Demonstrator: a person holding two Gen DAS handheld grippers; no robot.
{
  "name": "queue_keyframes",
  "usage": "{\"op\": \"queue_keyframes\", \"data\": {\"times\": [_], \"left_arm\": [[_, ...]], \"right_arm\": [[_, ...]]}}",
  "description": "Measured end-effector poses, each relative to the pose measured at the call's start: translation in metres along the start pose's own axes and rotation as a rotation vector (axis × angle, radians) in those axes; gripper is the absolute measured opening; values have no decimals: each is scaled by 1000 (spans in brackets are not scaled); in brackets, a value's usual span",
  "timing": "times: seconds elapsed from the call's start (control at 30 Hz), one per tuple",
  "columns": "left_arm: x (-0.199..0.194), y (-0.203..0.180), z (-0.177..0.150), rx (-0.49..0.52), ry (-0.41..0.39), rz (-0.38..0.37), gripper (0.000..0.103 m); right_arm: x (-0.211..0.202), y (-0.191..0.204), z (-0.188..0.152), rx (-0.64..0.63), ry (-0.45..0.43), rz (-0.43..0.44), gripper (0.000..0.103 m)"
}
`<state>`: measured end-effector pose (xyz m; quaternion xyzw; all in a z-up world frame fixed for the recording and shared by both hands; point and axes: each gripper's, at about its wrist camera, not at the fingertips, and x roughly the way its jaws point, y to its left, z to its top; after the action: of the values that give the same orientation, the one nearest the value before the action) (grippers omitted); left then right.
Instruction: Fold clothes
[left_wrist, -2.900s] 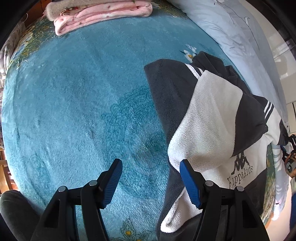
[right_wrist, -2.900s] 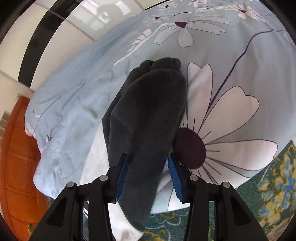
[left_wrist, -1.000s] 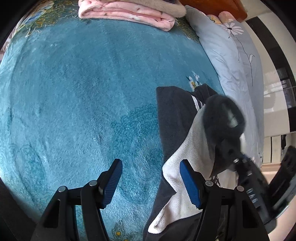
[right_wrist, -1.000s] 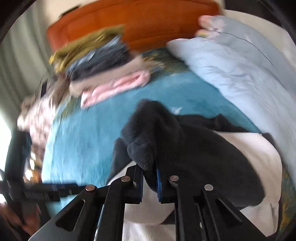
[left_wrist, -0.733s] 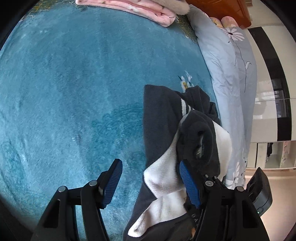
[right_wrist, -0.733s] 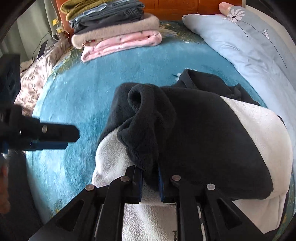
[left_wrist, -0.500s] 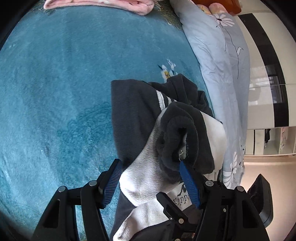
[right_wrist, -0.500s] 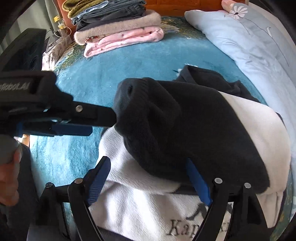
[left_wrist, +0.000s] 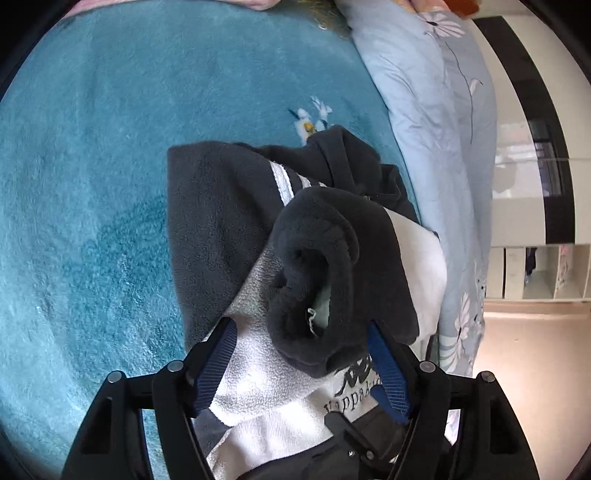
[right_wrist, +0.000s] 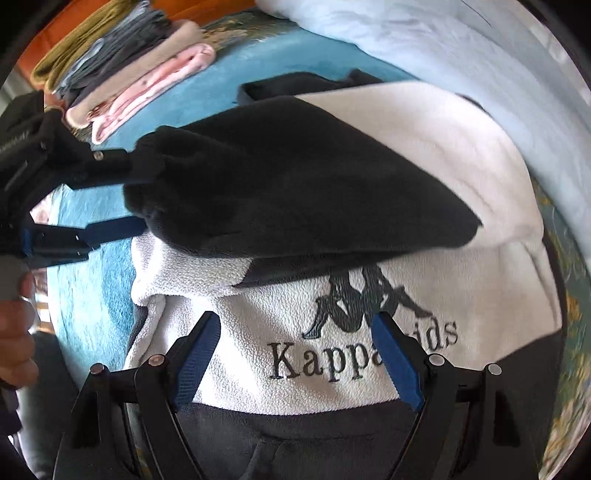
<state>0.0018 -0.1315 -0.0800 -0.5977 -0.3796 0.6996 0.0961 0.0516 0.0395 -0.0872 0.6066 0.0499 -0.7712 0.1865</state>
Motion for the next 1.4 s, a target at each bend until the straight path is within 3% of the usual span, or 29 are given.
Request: {"op": "queue_keyframes", "data": {"times": [0.03, 0.1, 0.13, 0.17, 0.23, 0.4, 0.47, 0.57, 0.6, 0.73, 0.83, 1.0, 1.07, 1.23, 1.33, 1.4], "left_arm": [[0, -1, 1, -2, -1, -4, 73], [1, -4, 2, -6, -3, -13, 55], [1, -5, 3, -7, -3, -11, 33], [0, -5, 3, -2, -1, 12, 24], [-6, -5, 3, 1, -15, 13, 19], [-48, -1, -6, 21, -103, -120, 19], [-46, 9, -7, 13, -96, -89, 19], [-17, 31, -8, 22, -3, 44, 19], [-11, 39, -10, 18, 7, 51, 20], [-17, 47, -13, -22, 2, -20, 24], [-30, 37, -15, 23, -7, -26, 28], [-62, 38, -24, 4, -88, -57, 32], [-69, 41, -22, -12, -108, -64, 39], [-56, 42, -14, -27, -78, -50, 39], [-45, 46, -13, -33, -47, -30, 39], [-40, 49, -13, -40, -36, -28, 39]], "right_arm": [[0, 0, 1, 17, 4, 5, 84], [-2, 2, 4, 39, -3, 18, 84], [-4, 4, 5, 39, -4, 14, 84], [-5, 5, 6, 40, -4, 10, 84], [-7, 6, 8, 41, -7, 2, 84], [-11, 7, 6, 51, -21, -9, 84], [-10, 8, 3, 58, -15, -15, 84], [-5, 10, 1, 81, 7, -16, 85], [-4, 12, 1, 86, 8, -16, 85], [-10, 18, 3, 75, -19, -12, 84], [-13, 18, 1, 76, -30, -23, 84], [-30, 7, 12, 95, -99, -23, 85], [-37, 2, 26, 102, -135, -35, 85], [-42, 9, 92, 92, -208, -1, 85], [-26, 21, 130, 30, -157, 73, 85], [-5, 34, 156, -27, -110, 44, 85]]}}
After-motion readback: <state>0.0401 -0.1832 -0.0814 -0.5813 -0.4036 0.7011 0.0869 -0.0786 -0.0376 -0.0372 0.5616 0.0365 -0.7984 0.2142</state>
